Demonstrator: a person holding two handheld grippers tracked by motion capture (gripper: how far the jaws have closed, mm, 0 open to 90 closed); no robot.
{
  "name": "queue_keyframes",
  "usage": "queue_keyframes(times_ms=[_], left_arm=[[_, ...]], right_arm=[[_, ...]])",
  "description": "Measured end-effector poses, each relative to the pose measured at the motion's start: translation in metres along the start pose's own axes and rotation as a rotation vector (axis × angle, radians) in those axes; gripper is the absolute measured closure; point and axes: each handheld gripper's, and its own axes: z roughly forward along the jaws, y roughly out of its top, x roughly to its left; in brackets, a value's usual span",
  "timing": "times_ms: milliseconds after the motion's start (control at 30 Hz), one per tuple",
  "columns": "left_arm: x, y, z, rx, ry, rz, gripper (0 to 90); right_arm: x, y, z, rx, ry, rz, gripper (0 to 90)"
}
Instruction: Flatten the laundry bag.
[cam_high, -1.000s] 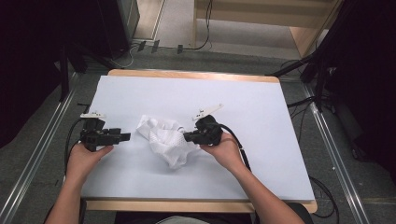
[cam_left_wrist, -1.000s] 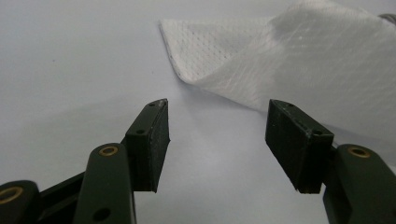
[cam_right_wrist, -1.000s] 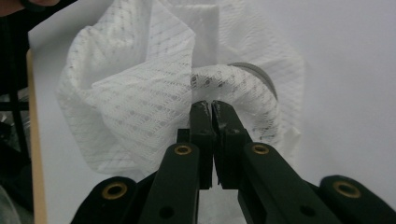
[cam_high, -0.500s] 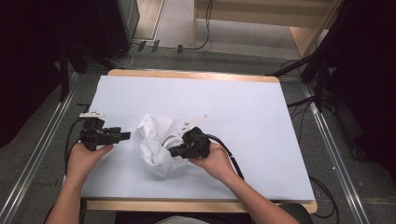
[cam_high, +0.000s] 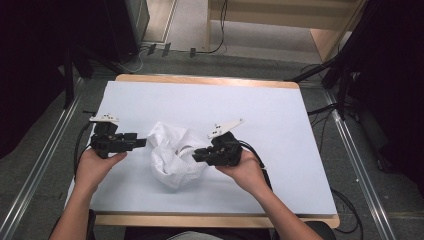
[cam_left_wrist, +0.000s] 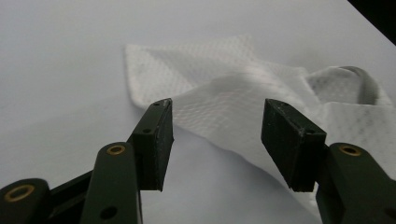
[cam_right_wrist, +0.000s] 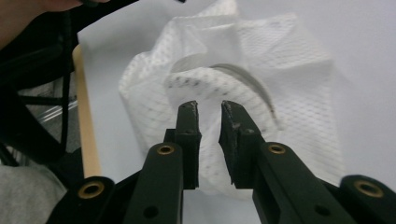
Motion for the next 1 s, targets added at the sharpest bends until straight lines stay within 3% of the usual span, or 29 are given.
queue_keyframes(times_ms=[133,267,400,467,567,667,767,900,1000], left_arm=[[-0.013,0.004,0.008,0.038,-0.034,0.027,44.7],[-0.022,0.006,0.008,0.044,-0.043,0.039,44.4],[-0.026,0.005,0.013,0.069,-0.060,0.046,43.6],[-0.026,0.003,0.018,0.084,-0.072,0.032,44.8],[-0.025,-0.001,0.027,0.119,-0.087,0.003,55.9],[-0.024,-0.005,0.033,0.161,-0.085,0.004,71.5],[-0.021,-0.007,0.034,0.171,-0.090,-0.004,84.7],[-0.016,-0.009,0.032,0.171,-0.095,-0.018,89.0],[-0.013,-0.010,0.028,0.157,-0.084,-0.024,89.0]], right_arm=[[-0.010,-0.001,-0.002,-0.006,-0.027,0.013,70.2],[-0.017,-0.001,0.003,-0.003,-0.057,-0.005,54.2],[-0.024,-0.001,0.012,0.006,-0.056,-0.001,42.5],[-0.027,0.000,0.020,0.011,-0.048,-0.002,39.5],[-0.029,0.000,0.034,0.040,-0.023,0.000,38.2],[-0.027,0.000,0.048,0.070,-0.022,-0.004,46.0],[-0.025,-0.001,0.057,0.088,-0.014,-0.009,66.3],[-0.024,-0.001,0.059,0.091,-0.009,-0.001,83.6],[-0.026,0.000,0.055,0.083,-0.018,-0.008,86.8]])
